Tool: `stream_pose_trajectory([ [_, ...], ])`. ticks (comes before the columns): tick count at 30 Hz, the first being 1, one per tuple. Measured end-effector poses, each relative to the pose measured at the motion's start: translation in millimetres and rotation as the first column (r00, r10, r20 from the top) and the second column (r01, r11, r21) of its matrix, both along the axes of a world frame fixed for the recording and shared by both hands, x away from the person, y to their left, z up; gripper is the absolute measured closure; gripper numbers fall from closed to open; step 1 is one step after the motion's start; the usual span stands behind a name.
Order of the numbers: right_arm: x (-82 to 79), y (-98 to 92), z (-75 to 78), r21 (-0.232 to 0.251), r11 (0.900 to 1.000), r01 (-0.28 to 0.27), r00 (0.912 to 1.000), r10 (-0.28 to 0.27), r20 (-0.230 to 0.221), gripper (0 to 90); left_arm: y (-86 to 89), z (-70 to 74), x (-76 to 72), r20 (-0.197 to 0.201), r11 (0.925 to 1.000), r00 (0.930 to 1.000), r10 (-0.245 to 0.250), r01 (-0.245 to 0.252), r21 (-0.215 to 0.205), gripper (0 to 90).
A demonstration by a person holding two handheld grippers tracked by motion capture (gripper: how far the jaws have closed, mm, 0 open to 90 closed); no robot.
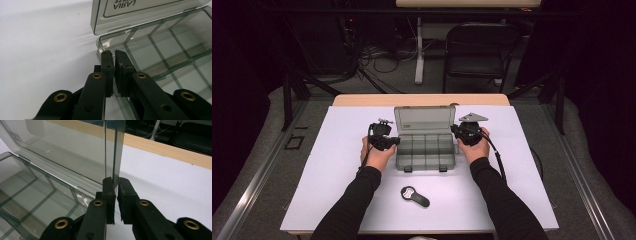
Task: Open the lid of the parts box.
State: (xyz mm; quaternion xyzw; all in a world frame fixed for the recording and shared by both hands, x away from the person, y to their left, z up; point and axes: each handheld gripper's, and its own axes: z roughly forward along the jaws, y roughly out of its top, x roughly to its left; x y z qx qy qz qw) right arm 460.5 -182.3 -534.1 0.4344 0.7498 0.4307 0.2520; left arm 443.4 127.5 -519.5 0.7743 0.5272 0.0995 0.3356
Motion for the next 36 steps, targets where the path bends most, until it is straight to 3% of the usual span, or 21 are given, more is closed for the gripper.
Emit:
stream_pose_trajectory([
  [13,0.2,0.8,-1.4,0.022,0.999,0.023,0.9997,-0.022,-0.004,85.0,-0.2,-0.2,-0.2,0.003,1.0000,1.0000,-0.002,0.002,0.001,85.6],
  [36,7.2,3.2,-2.0,0.093,0.990,0.105,0.9925,-0.099,-0.072,86.2,-0.4,-0.5,-1.0,0.012,0.9999,0.9999,-0.007,0.007,0.007,85.5],
])
